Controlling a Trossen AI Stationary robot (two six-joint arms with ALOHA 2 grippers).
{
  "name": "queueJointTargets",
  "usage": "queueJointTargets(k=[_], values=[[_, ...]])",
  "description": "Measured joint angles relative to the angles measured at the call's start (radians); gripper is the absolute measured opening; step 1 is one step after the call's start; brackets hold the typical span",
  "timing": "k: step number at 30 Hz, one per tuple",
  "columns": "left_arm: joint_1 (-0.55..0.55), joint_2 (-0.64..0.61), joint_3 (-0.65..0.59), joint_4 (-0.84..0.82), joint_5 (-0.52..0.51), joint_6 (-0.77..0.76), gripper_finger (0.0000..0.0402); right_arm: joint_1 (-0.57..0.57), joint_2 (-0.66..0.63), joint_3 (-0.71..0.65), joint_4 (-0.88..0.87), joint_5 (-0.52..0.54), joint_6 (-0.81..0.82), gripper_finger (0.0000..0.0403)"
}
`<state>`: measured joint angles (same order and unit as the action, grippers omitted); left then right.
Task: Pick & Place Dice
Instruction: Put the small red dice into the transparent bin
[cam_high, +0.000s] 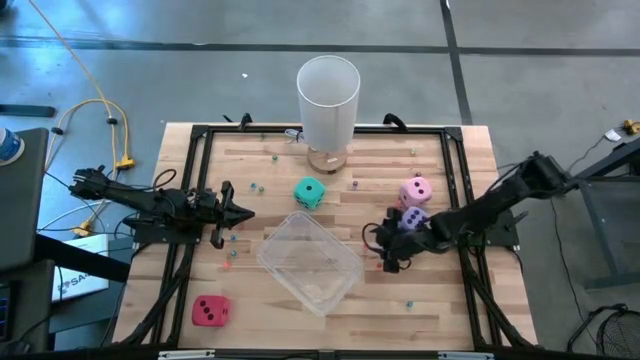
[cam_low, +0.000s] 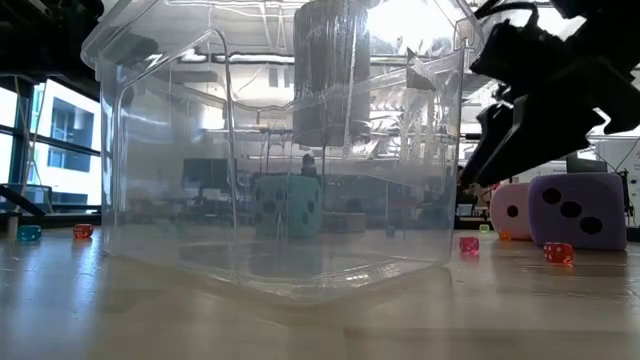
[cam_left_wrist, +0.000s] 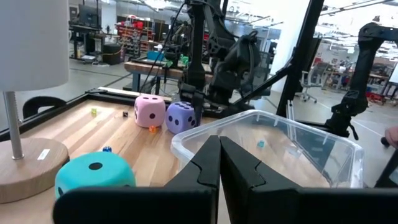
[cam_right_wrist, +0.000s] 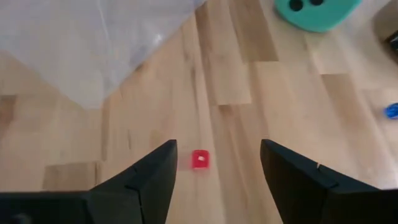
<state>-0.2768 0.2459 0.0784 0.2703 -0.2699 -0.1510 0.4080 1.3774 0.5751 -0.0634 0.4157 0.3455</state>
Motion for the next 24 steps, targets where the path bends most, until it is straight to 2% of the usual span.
queueJointTargets(k=[4,8,14,24], values=[[0.000,0.000,0.000,0.000,0.001,-0.034,0.0001,0.000,0.066,0.000,0.055,-0.066,0.015,0.0217],[0.000,0.000,0.000,-0.001,0.006,-0.067,0.0001,0.000,0.126,0.000,0.076,-0.057,0.017,0.0206],[0.000,0.000,0.000,-0.002,0.006,-0.036,0.0001,-0.004,0.194,0.000,0.084,-0.051,0.017,0.0188],[0.000,0.000,0.000,-0.003,0.007,-0.033,0.0001,-0.042,0.232,0.001,0.118,-0.061,0.051,0.0170]])
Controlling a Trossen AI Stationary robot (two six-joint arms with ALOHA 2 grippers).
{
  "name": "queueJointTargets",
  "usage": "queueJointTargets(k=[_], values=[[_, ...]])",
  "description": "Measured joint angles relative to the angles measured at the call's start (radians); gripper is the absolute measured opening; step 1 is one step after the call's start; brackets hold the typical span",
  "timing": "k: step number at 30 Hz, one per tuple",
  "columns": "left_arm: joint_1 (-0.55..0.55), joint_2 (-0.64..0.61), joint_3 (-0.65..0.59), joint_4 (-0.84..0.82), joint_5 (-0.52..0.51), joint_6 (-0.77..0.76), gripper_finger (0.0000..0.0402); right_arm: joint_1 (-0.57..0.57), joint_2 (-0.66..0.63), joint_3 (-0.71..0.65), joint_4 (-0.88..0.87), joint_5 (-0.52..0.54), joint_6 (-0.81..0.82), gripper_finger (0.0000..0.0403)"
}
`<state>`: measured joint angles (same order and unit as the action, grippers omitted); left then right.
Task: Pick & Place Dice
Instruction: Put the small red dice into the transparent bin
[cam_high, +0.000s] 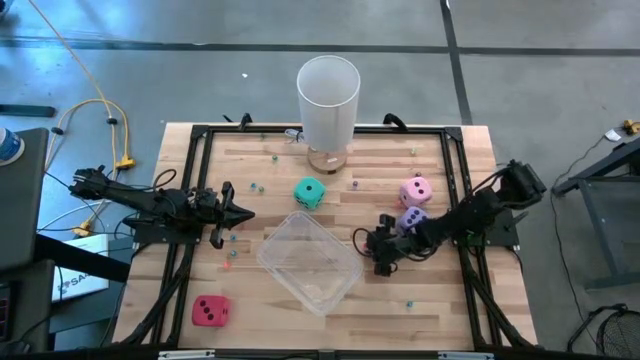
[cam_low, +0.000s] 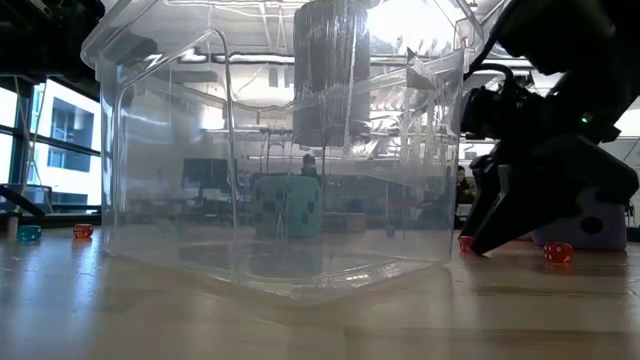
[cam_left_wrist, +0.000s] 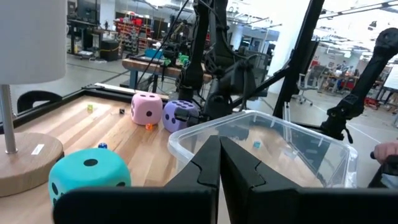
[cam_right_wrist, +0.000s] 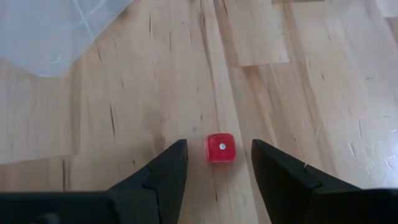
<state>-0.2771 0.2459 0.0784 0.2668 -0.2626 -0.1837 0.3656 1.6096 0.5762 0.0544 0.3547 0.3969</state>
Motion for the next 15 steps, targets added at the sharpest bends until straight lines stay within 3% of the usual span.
queueJointTargets(k=[7,15], values=[[-0.001,0.000,0.000,-0.001,0.002,-0.027,0.0001,-0.017,0.000,0.001,0.001,-0.064,0.000,0.0145],[-0.001,0.000,0.000,0.000,0.003,-0.032,0.0001,-0.025,0.000,0.001,0.000,-0.091,-0.033,0.0059]])
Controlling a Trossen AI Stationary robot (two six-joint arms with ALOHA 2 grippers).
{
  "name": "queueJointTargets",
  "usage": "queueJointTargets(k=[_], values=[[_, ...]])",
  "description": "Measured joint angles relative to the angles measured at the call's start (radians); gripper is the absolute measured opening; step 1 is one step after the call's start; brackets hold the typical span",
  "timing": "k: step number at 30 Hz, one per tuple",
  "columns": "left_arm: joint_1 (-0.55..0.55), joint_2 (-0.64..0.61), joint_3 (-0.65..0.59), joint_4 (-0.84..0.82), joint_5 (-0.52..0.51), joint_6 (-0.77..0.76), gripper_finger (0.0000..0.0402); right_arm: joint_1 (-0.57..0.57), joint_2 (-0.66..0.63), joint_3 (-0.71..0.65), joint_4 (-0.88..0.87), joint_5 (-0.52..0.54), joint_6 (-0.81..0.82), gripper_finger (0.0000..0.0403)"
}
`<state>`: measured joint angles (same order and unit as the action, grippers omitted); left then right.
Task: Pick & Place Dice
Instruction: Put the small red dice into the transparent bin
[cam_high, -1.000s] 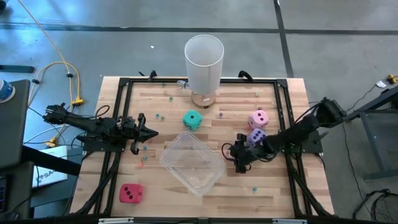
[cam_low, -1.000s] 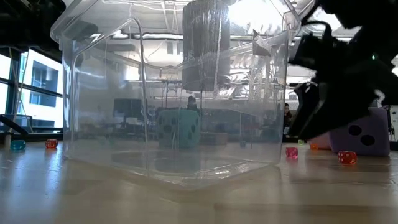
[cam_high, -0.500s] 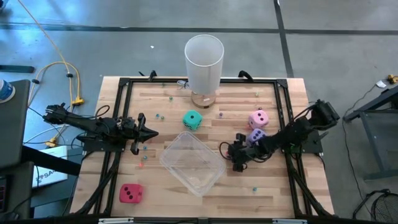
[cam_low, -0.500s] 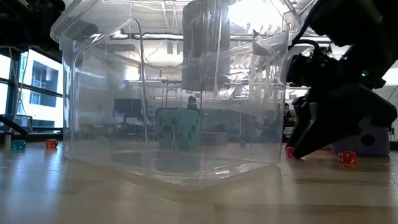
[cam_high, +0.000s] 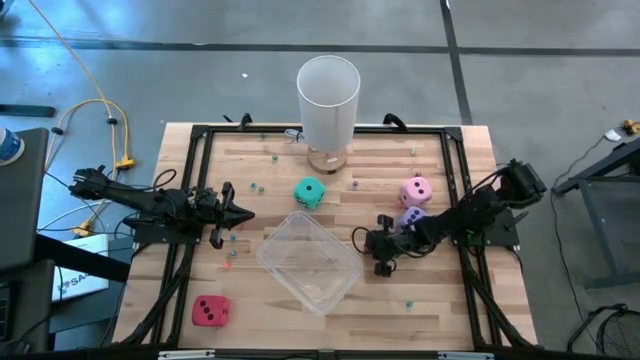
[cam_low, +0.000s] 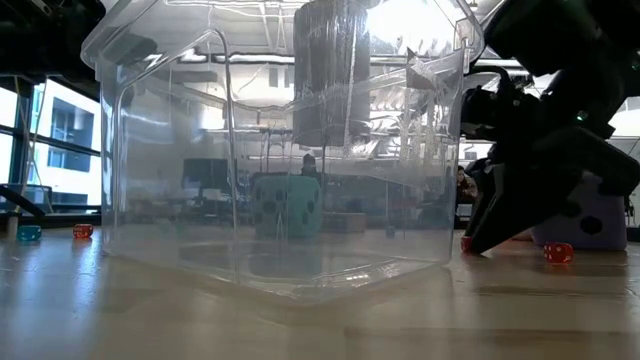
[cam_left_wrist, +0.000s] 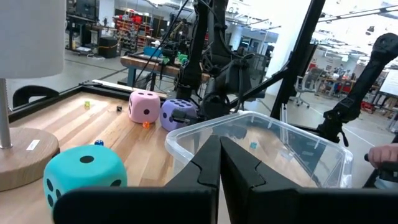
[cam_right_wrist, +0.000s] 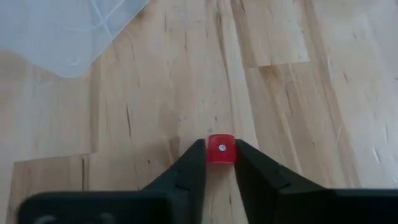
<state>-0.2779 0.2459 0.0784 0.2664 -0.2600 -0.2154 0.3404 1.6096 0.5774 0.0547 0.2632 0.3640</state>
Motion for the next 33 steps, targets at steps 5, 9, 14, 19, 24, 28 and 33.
queueJointTargets(k=[5,9,14,19,24,28,33], values=[[0.000,0.000,0.000,0.000,0.000,-0.001,0.0001,0.028,-0.004,0.000,-0.002,0.043,-0.078,0.0031],[0.000,0.000,0.000,0.000,0.000,-0.002,0.0001,0.055,-0.026,0.004,-0.044,0.103,-0.103,0.0031],[0.000,0.000,0.000,0.000,-0.001,-0.002,0.0001,0.094,-0.090,0.127,-0.295,0.238,-0.082,0.0031],[0.000,0.000,0.000,0.001,-0.001,-0.002,0.0001,0.120,-0.125,0.307,-0.612,0.421,-0.107,0.0031],[0.000,0.000,0.000,0.028,-0.004,0.083,0.0001,0.109,-0.126,0.479,-0.702,0.605,-0.220,0.0031],[0.000,0.000,0.000,0.038,-0.004,0.171,0.0001,0.104,-0.126,0.541,-0.476,0.656,-0.395,0.0031],[0.000,0.000,0.000,0.038,-0.003,0.189,0.0001,0.104,-0.119,0.551,-0.076,0.430,-0.564,0.0032]])
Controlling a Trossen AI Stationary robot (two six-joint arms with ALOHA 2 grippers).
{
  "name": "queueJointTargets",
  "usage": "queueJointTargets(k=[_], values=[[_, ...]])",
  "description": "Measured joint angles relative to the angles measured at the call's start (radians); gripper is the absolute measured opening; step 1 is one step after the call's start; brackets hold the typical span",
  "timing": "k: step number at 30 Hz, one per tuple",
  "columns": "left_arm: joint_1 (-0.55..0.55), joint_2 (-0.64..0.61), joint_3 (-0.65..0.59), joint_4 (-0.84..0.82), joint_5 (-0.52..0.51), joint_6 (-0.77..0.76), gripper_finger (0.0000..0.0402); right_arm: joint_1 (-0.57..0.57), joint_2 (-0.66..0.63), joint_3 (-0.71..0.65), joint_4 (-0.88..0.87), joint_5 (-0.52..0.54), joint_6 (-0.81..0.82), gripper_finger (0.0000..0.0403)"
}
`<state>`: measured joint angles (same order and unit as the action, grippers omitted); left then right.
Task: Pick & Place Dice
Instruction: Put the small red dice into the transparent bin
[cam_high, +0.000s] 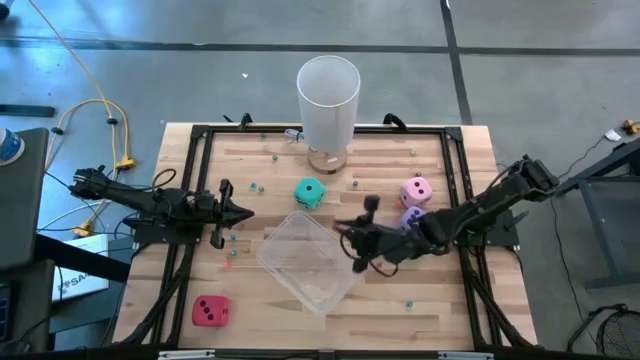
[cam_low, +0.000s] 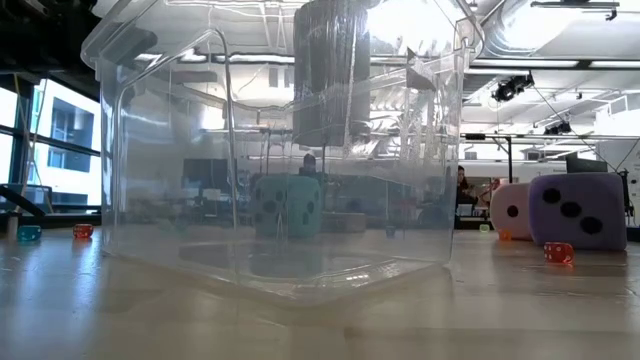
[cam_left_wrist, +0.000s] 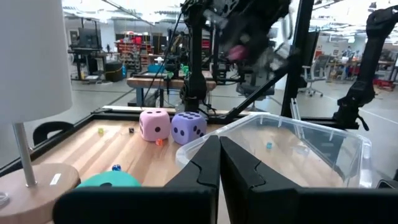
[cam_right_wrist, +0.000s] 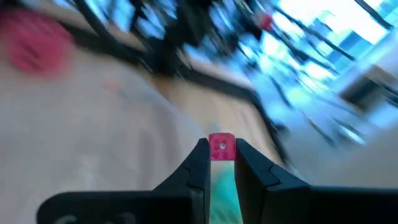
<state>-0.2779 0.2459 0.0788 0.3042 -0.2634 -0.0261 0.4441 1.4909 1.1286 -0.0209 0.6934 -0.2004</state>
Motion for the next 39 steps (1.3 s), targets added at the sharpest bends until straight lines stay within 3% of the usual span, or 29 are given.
queueJointTargets(k=[8,12,27,32,39], values=[[0.000,0.000,0.000,0.000,0.000,0.000,0.0001,-0.092,0.153,-0.001,0.059,-0.218,0.070,0.0035],[0.000,0.000,0.000,0.000,0.000,0.000,0.0001,-0.111,0.232,-0.002,0.080,-0.308,0.048,0.0064],[0.000,0.000,0.000,0.000,0.001,0.004,0.0001,-0.119,0.263,-0.001,0.173,-0.303,0.080,0.0260],[0.000,0.000,0.000,0.000,0.001,0.004,0.0001,-0.118,0.263,-0.001,0.171,-0.303,0.073,0.0289],[0.000,0.000,0.000,-0.001,0.003,0.003,0.0001,-0.118,0.263,-0.001,0.183,-0.298,0.126,0.0294]])
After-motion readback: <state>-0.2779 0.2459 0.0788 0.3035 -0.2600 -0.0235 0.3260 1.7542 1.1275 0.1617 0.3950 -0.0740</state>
